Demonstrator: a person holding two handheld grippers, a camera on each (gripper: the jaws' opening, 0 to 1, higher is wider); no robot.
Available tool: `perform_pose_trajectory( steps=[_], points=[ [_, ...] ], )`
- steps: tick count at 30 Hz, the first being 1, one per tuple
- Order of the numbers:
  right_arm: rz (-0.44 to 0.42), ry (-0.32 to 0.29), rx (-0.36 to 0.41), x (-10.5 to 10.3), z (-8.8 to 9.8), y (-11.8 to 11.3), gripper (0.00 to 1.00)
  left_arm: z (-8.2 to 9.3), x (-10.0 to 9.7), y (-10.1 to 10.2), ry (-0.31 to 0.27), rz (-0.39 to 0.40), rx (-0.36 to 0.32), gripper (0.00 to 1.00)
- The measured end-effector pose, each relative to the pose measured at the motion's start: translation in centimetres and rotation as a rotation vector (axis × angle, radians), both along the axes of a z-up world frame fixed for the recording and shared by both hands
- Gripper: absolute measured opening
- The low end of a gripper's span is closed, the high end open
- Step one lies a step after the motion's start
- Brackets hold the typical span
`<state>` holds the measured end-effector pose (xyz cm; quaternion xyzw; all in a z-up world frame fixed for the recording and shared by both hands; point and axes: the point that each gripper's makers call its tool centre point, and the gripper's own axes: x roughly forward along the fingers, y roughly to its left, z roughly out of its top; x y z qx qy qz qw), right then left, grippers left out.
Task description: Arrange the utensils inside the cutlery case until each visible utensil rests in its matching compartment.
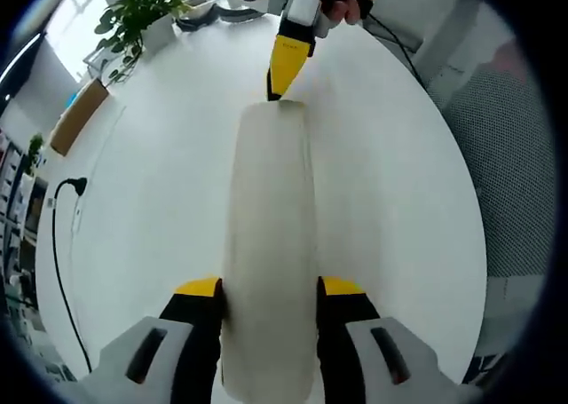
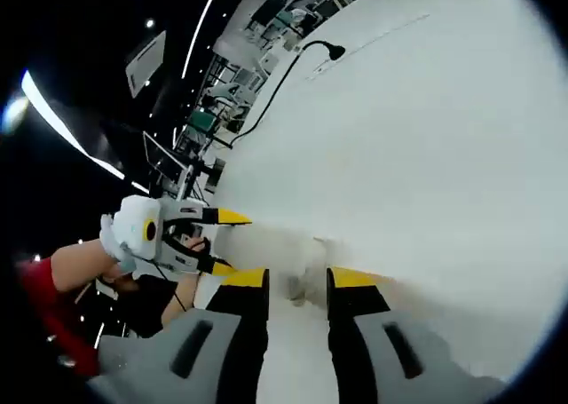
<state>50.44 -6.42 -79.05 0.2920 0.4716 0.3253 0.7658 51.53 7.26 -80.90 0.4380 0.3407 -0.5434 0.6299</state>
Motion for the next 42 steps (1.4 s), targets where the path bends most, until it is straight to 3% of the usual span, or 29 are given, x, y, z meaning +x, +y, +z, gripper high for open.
perform_pose_trajectory(
  steps=[5,8,11,12,16,17,18,22,23,24,26,29,31,32,33,36,38,39,42],
  points=[
    [-0.043,-0.013,0.014,-0.1,0.0,0.6,0.22,0.1,-0.3,0.0,0.004,0.02,0.011,0.42],
    [-0.045,-0.009,-0.023,0.1,-0.8,0.9,0.14,0.1,-0.4,0.0,0.016,0.032,0.02,0.42],
    [-0.05,0.006,-0.022,-0.2,-0.6,1.5,0.14,0.0,-0.4,0.0,0.032,0.033,0.024,0.42],
    [-0.084,0.039,-0.014,-0.3,-0.4,1.7,0.13,0.0,-0.5,0.1,0.035,0.03,0.027,0.42],
    [-0.047,0.018,-0.02,-0.5,-0.2,1.7,0.11,0.0,-0.6,0.0,0.041,0.025,0.022,0.42],
    [-0.022,-0.026,-0.024,-0.5,-0.2,1.8,0.11,0.1,-0.7,0.0,0.039,0.02,0.021,0.42],
    [-0.042,-0.028,-0.009,-0.5,-0.2,1.6,0.1,0.1,-0.6,0.0,0.041,0.02,0.02,0.42],
    [-0.095,0.043,0.054,-0.6,0.0,1.7,0.05,0.1,-0.7,-0.2,0.047,0.019,0.028,0.42],
    [-0.087,0.042,0.047,-0.5,0.1,1.8,0.05,0.1,-0.6,-0.1,0.047,0.016,0.032,0.42],
    [-0.046,-0.018,0.02,-0.8,0.2,1.7,0.05,0.0,-0.6,0.0,0.049,0.016,0.031,0.42],
    [-0.064,0.007,0.032,-0.9,0.3,1.8,0.06,0.0,-0.7,0.0,0.053,0.013,0.036,0.42],
    [-0.059,-0.019,0.039,-0.7,0.3,1.8,0.08,-0.1,-0.6,0.0,0.054,0.018,0.045,0.42],
    [-0.056,0.012,0.034,-0.5,0.3,1.9,0.09,-0.1,-0.5,0.1,0.054,0.02,0.041,0.42],
    [-0.079,0.077,0.034,-0.6,0.0,1.8,0.12,-0.1,-0.5,0.0,0.054,0.019,0.042,0.42],
    [-0.1,0.078,0.038,-0.2,0.1,1.8,0.13,-0.1,-0.5,0.0,0.053,0.015,0.046,0.42],
    [-0.108,0.005,0.043,0.5,0.4,1.9,0.24,0.0,-0.7,-0.1,0.05,-0.011,0.044,0.42],
    [-0.077,-0.042,-0.021,0.3,0.2,2.0,0.14,0.0,-0.8,-0.1,0.045,-0.018,0.037,0.42],
    [-0.103,-0.044,-0.052,0.5,0.0,1.8,0.15,0.0,-0.8,-0.1,0.044,-0.02,0.035,0.42],
    [-0.136,-0.068,-0.004,0.1,0.1,2.1,0.1,0.0,-0.8,-0.2,0.042,-0.01,0.038,0.42]
  ],
)
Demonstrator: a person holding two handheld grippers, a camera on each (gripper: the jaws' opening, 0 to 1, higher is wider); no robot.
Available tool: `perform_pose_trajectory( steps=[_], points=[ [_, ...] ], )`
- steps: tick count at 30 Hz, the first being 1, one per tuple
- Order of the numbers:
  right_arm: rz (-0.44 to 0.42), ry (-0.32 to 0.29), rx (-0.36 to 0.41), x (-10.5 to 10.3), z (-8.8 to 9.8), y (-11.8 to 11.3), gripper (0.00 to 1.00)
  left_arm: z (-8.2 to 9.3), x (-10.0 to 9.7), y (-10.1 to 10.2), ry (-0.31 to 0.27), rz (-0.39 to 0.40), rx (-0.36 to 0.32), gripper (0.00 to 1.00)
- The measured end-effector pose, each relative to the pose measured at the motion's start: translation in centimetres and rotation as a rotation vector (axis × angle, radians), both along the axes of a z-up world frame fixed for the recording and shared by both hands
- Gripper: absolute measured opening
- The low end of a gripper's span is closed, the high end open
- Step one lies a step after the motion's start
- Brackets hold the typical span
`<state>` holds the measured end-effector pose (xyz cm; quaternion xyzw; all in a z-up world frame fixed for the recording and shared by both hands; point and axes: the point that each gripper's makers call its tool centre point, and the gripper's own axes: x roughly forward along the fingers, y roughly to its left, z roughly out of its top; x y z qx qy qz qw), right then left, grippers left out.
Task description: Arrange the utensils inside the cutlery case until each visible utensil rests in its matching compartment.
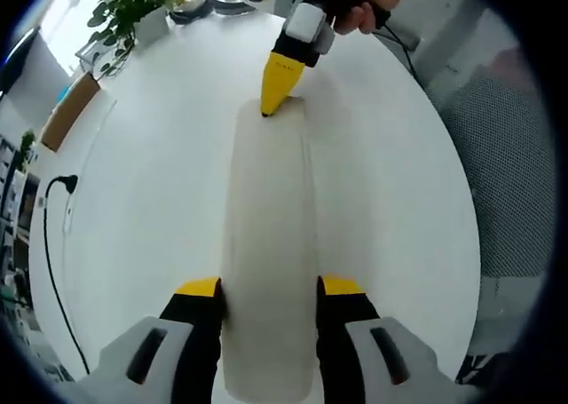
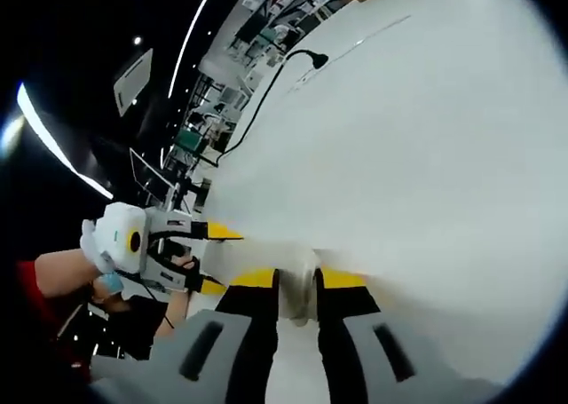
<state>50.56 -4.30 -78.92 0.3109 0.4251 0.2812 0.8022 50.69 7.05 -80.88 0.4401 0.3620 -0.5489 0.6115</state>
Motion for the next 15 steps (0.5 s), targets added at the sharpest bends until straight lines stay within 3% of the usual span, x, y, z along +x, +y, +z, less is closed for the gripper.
perform_pose_trajectory(
  steps=[2,3,4,8,11,14,15],
  points=[
    [-0.093,0.023,0.081,-0.2,-0.08,-0.22,0.08,-0.01,-0.04,-0.05,-0.002,0.001,0.01,0.42],
    [-0.094,0.038,0.1,-0.44,-0.1,-0.07,0.07,-0.02,-0.05,-0.06,-0.005,0.003,0.015,0.42],
    [-0.078,0.007,0.08,-0.31,-0.33,-0.29,0.06,-0.01,-0.12,0.0,-0.008,0.001,0.012,0.42],
    [-0.06,-0.008,0.052,0.04,-0.34,-0.09,0.05,0.02,-0.01,0.19,-0.002,0.023,-0.021,0.42],
    [-0.111,0.01,0.107,0.29,-0.5,-0.23,0.05,-0.06,0.13,0.27,0.0,0.028,-0.038,0.42],
    [-0.03,-0.042,0.036,0.38,-0.52,-0.46,0.06,-0.06,0.24,0.28,0.012,0.039,-0.035,0.43],
    [-0.027,-0.031,0.03,0.5,-0.47,-0.45,0.06,-0.05,0.3,0.23,0.021,0.058,-0.049,0.44]
  ],
)
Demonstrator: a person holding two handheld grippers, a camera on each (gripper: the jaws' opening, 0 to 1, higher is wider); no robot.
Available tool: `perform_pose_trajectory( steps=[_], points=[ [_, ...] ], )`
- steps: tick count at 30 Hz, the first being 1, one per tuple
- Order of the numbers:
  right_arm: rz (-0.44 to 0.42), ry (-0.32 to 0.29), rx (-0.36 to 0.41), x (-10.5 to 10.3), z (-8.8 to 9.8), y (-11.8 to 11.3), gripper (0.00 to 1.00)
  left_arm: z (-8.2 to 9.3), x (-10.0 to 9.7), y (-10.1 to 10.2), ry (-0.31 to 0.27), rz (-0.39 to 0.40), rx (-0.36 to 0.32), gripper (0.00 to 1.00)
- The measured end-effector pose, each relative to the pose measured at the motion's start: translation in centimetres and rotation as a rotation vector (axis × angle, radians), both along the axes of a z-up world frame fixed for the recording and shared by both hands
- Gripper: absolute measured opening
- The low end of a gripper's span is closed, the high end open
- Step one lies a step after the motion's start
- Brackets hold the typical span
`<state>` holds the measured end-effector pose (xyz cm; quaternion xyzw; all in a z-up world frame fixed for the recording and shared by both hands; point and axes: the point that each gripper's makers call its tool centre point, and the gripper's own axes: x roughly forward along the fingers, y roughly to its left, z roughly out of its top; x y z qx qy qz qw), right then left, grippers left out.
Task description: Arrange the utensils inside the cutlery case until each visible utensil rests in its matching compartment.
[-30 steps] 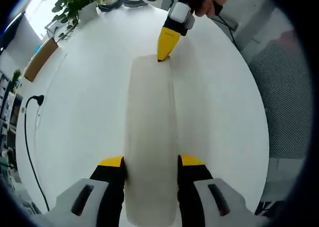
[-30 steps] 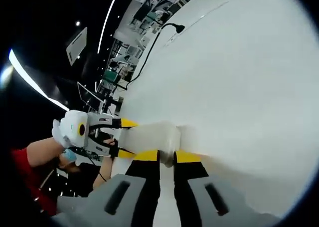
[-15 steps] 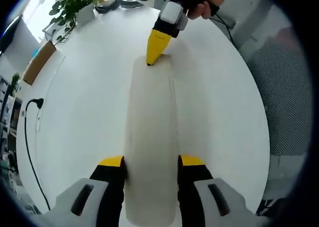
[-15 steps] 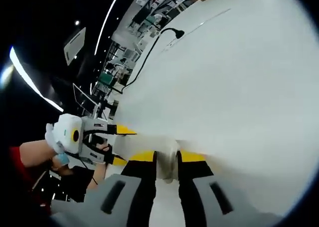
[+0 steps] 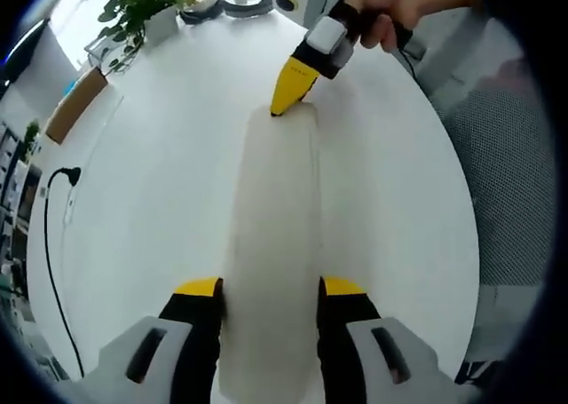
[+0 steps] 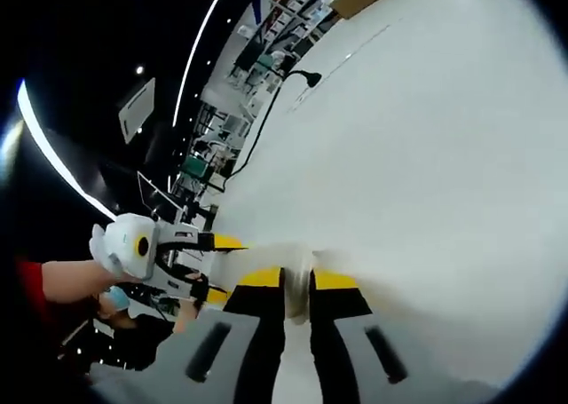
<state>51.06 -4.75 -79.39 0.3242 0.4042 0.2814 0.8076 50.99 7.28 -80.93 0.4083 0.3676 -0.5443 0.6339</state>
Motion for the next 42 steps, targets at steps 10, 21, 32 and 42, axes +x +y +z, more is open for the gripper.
perform_pose_trajectory(
  steps=[10,21,32,42],
  points=[
    [0.025,0.028,-0.021,-0.3,0.2,-0.6,0.08,0.3,-0.7,2.0,-0.008,0.114,-0.045,0.46],
    [0.023,0.055,-0.074,-0.6,0.4,-1.0,0.08,1.9,-1.5,4.8,0.02,0.235,-0.127,0.43],
    [0.025,0.052,-0.08,-1.3,0.4,-1.1,0.08,4.0,-1.2,7.6,0.26,0.779,-0.334,0.56],
    [0.035,0.039,-0.108,-1.2,0.6,-1.5,0.06,2.4,-2.2,8.3,0.397,1.008,-0.413,0.54]
  ],
)
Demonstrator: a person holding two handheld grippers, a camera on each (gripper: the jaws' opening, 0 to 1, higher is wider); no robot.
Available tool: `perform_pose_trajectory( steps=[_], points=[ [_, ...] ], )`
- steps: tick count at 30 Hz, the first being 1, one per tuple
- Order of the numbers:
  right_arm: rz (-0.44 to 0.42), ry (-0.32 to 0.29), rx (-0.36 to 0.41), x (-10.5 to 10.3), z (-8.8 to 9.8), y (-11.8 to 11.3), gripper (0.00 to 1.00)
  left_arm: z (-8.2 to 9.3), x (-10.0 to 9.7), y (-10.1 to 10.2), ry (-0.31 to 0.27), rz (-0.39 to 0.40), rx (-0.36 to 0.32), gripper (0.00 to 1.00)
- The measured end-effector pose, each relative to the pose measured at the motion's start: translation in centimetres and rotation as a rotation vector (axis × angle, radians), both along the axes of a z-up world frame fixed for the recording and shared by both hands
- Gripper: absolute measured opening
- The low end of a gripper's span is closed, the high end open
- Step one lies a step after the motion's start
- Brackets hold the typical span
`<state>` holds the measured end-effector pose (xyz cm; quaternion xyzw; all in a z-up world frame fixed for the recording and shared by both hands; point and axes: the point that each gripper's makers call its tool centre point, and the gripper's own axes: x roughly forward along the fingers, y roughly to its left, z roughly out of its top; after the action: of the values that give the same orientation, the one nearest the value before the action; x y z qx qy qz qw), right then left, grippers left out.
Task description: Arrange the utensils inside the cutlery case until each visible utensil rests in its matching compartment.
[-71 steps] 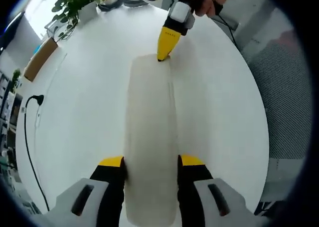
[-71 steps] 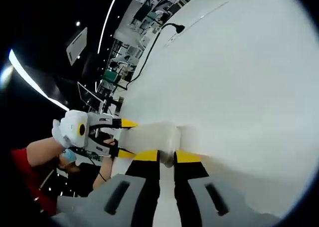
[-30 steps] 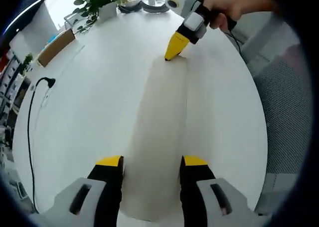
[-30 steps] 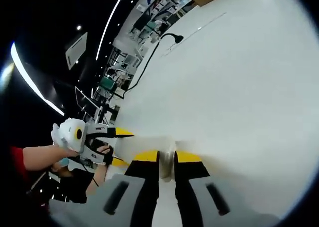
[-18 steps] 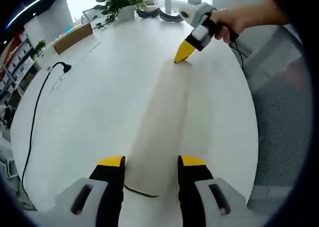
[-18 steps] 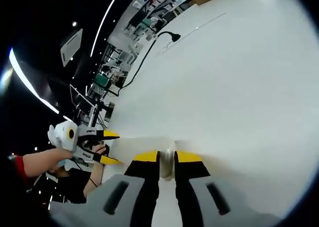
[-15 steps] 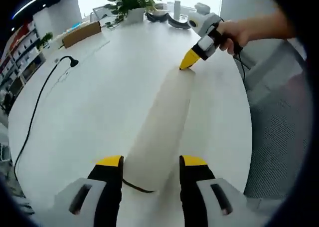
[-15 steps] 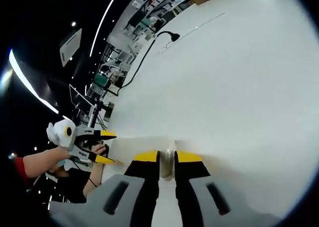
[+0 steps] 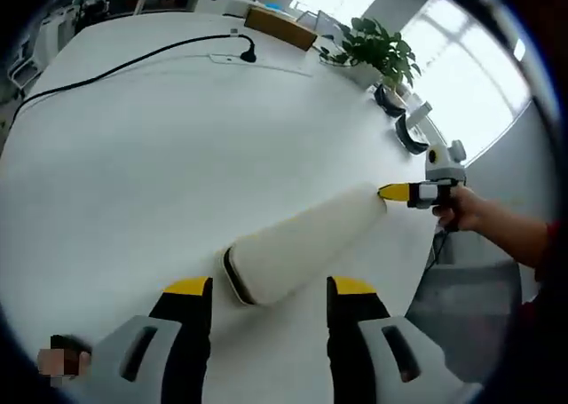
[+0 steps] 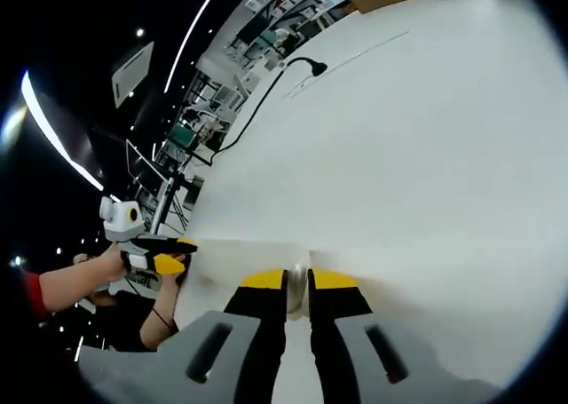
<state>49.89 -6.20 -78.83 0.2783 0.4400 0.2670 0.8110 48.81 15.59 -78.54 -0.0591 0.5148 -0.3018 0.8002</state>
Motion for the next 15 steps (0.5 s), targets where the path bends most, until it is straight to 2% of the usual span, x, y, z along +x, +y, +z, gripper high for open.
perform_pose_trajectory(
  steps=[4,10,15],
  points=[
    [-0.003,0.002,-0.011,-0.1,0.1,0.2,0.05,-0.5,-0.8,-0.5,0.013,-0.006,-0.007,0.53],
    [-0.021,0.015,-0.028,0.0,0.1,0.3,0.05,-0.2,-1.2,-1.0,-0.011,-0.011,-0.032,0.56],
    [-0.046,0.006,-0.05,0.2,0.5,0.3,0.05,0.0,-1.5,-1.1,-0.016,-0.013,-0.025,0.55]
  ],
)
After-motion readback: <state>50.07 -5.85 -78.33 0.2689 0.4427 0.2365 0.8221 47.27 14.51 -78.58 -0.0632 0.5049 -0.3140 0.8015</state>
